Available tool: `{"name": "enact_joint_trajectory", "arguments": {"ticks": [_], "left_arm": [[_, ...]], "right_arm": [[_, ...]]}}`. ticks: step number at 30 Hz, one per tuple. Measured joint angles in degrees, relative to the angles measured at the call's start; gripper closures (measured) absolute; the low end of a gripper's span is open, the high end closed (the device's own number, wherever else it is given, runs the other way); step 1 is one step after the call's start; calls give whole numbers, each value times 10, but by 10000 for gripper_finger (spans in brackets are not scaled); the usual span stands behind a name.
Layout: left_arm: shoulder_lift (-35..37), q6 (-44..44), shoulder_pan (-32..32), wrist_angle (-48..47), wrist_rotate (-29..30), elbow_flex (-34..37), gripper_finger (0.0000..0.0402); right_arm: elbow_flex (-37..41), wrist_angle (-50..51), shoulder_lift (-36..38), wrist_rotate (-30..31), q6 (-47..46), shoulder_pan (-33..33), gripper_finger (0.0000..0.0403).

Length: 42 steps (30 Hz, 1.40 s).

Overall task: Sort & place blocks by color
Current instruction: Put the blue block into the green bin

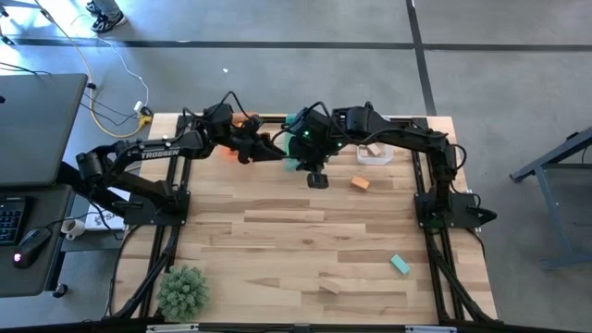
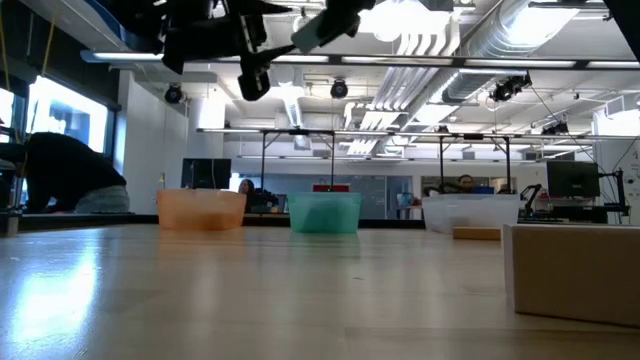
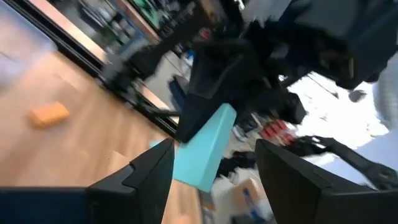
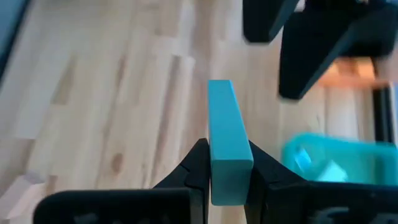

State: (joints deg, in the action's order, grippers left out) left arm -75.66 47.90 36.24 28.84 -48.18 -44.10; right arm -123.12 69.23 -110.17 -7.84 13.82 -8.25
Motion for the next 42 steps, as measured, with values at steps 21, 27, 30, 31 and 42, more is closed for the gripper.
{"name": "enact_joint_trajectory", "arguments": {"ticks": [21,27,30,31,42], "left_arm": [[0,-283,21,-200,315,0,190],[0,-309,20,-222,379,0,190],[0,-325,20,-223,407,0,190],[0,-333,20,-223,417,0,190],[0,-386,20,-223,509,0,190]], "right_arm": [[237,-261,-2,108,-89,-144,370],[301,-384,-2,107,-100,-190,370],[325,-433,-2,103,-117,-207,370],[334,-449,-2,102,-130,-211,370],[405,-553,-2,83,-238,-220,370]]}}
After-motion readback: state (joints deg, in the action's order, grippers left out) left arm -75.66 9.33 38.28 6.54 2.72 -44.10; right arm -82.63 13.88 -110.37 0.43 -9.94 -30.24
